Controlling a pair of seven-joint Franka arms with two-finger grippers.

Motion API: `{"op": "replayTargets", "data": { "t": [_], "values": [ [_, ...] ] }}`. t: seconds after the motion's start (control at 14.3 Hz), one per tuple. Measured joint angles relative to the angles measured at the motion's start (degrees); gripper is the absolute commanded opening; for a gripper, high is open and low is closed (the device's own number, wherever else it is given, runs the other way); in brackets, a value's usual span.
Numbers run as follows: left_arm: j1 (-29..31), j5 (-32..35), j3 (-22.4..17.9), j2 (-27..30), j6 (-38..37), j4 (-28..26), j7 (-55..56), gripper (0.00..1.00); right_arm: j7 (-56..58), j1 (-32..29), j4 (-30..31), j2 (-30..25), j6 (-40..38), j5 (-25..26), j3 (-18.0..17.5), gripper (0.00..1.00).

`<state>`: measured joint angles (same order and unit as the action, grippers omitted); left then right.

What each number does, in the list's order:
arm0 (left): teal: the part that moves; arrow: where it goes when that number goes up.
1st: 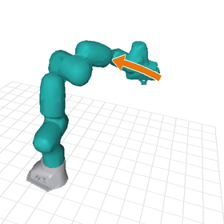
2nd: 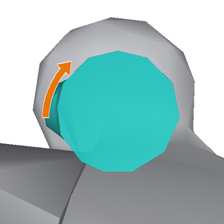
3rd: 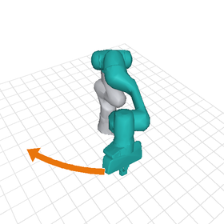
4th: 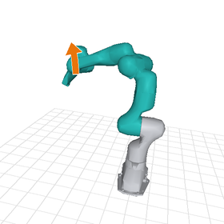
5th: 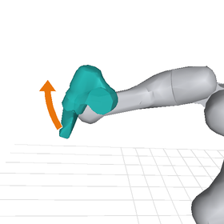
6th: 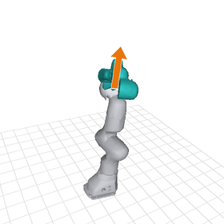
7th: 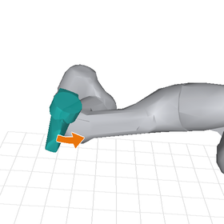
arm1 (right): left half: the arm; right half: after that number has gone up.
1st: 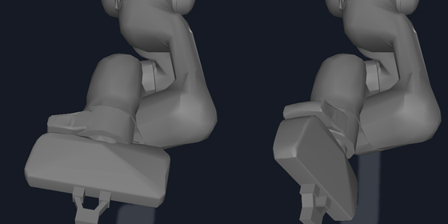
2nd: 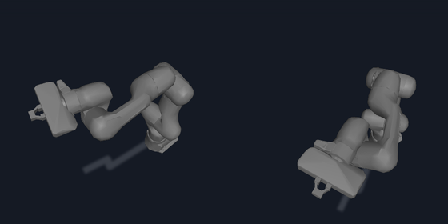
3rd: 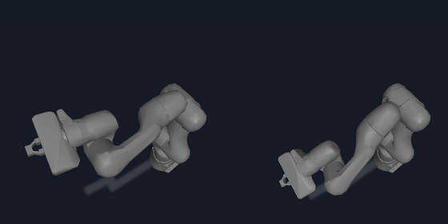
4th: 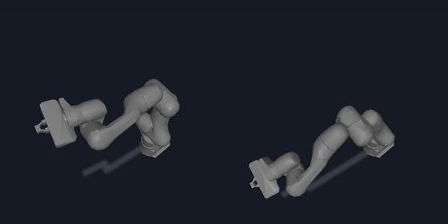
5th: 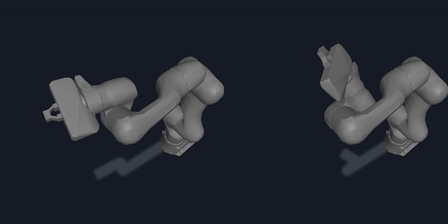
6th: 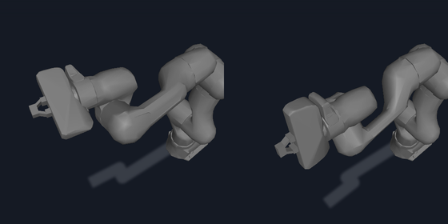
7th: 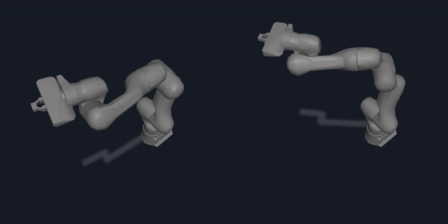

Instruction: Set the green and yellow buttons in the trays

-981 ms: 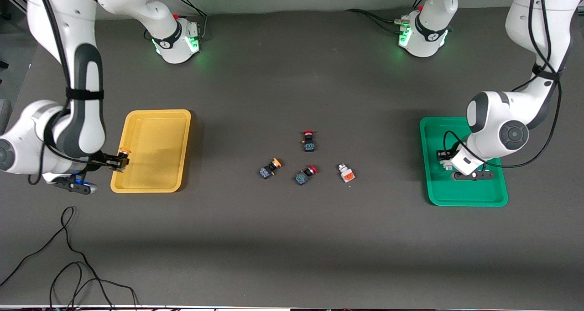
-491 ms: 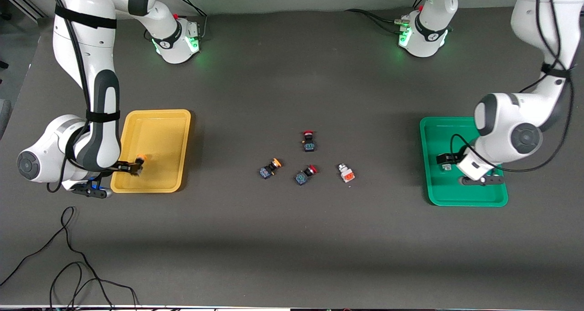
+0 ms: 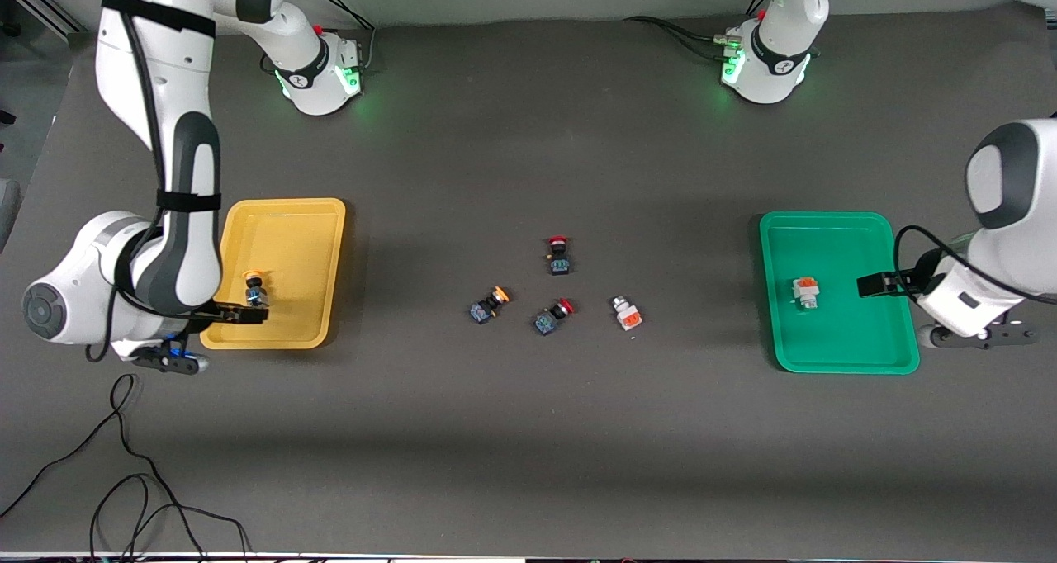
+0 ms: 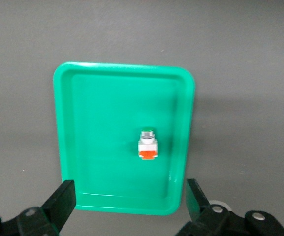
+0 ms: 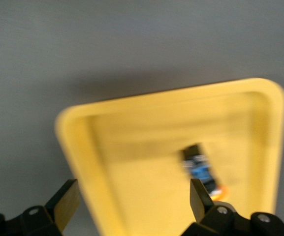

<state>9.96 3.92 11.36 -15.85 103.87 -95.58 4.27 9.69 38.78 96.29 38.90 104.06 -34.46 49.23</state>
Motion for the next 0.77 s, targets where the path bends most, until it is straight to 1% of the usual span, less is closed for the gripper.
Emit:
{"op": "replayTargets", "data": {
  "t": [0.14, 0.28, 0.42, 0.56, 0.7, 0.77],
  "values": [
    [-1.5, -0.7, 2.2, -0.3, 0.0, 0.4, 3.9, 0.99, -9.6, 0.8, -4.4, -0.2, -0.5, -0.1, -5.1, 1.00],
    [-4.3, -0.8, 4.6, -1.0, 0.3, 1.1, 10.7, 0.99, -19.4, 1.2, -8.4, -0.2, -0.5, -0.2, -10.6, 1.00],
    [-8.4, -0.8, 5.7, -1.6, 0.7, 1.8, 16.9, 0.99, -28.2, 1.4, -11.5, -0.2, -0.5, -0.2, -16.7, 1.00],
    [-12.9, -0.9, 6.0, -2.4, 2.3, 2.2, 22.6, 0.99, -35.5, 1.6, -13.4, 0.2, -0.1, -0.2, -22.6, 1.00],
    [-17.2, -0.8, 6.0, -3.6, 4.6, 2.4, 28.1, 0.99, -40.7, 2.5, -14.1, 1.5, 2.7, -0.2, -26.7, 1.00],
    [-18.9, -0.8, 6.0, -4.4, 5.8, 2.4, 31.0, 0.99, -42.3, 3.2, -14.1, 2.3, 4.3, -0.2, -27.8, 1.00]
  ]
}}
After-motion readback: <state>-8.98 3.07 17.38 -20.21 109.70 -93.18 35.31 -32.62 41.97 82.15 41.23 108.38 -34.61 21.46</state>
